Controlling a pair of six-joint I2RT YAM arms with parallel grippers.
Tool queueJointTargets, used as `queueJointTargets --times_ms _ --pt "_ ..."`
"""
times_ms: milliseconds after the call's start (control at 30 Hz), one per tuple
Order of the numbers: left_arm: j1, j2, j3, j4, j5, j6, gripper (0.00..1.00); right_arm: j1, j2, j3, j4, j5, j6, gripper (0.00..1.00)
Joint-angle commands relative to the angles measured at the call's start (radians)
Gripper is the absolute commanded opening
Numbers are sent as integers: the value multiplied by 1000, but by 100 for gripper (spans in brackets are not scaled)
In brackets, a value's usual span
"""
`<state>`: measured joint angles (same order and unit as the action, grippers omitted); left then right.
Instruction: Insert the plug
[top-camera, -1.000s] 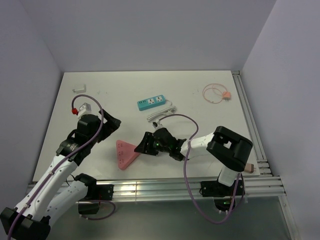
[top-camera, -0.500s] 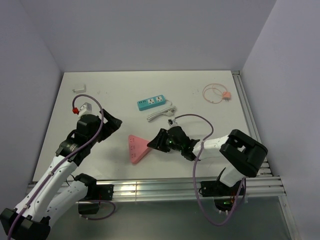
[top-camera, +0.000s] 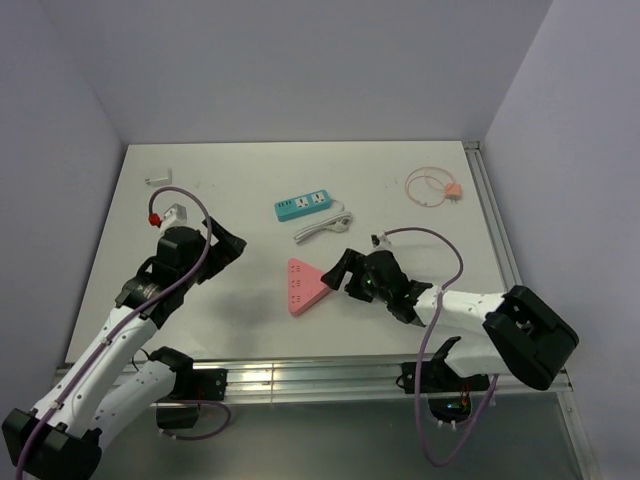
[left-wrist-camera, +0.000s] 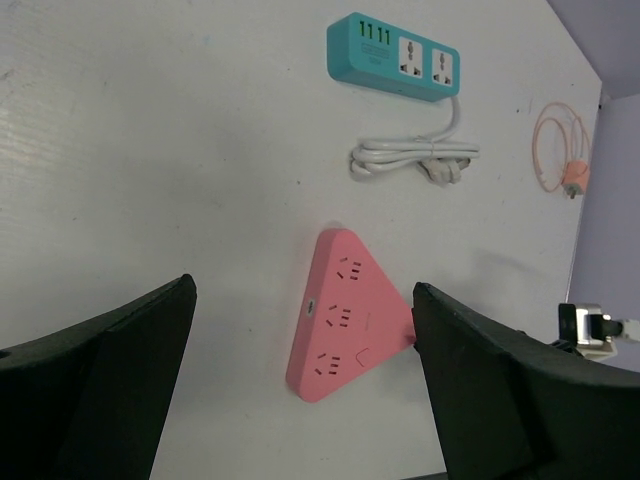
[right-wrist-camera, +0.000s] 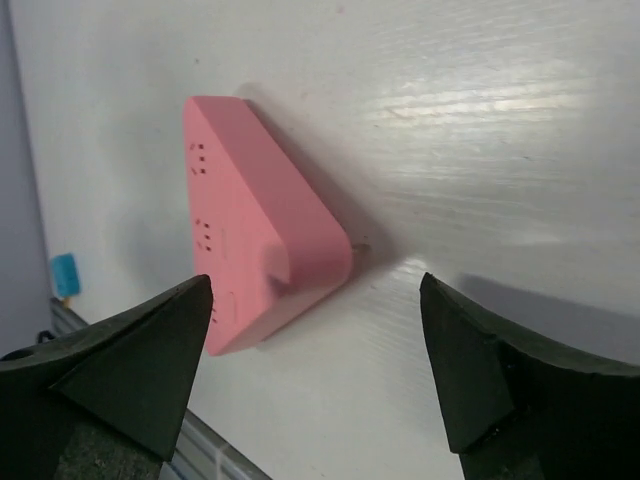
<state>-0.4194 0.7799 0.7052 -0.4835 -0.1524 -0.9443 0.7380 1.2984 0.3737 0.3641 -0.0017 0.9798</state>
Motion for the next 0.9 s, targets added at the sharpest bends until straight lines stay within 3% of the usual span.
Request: queueJointTargets --times_ms 0,33,200,433,633,667,867 --pt "-2 28 13 2 -16 12 95 -5 -80 39 -154 106 -73 92" --pt "-2 35 14 2 -12 13 95 -5 -100 44 -184 129 -75 96" --pt "-2 45 4 32 10 6 95 -23 -258 74 -391 264 -87 99" --pt "-2 78 0 74 51 15 95 -241 -329 209 -804 435 16 99" --pt "-2 99 -10 108 103 35 95 -472 -281 347 -1111 539 232 100" --pt "-2 102 -6 108 117 41 95 -526 -265 364 -1192 566 346 97" --pt "-4 111 17 109 146 61 95 -673 -119 431 -1445 620 624 88"
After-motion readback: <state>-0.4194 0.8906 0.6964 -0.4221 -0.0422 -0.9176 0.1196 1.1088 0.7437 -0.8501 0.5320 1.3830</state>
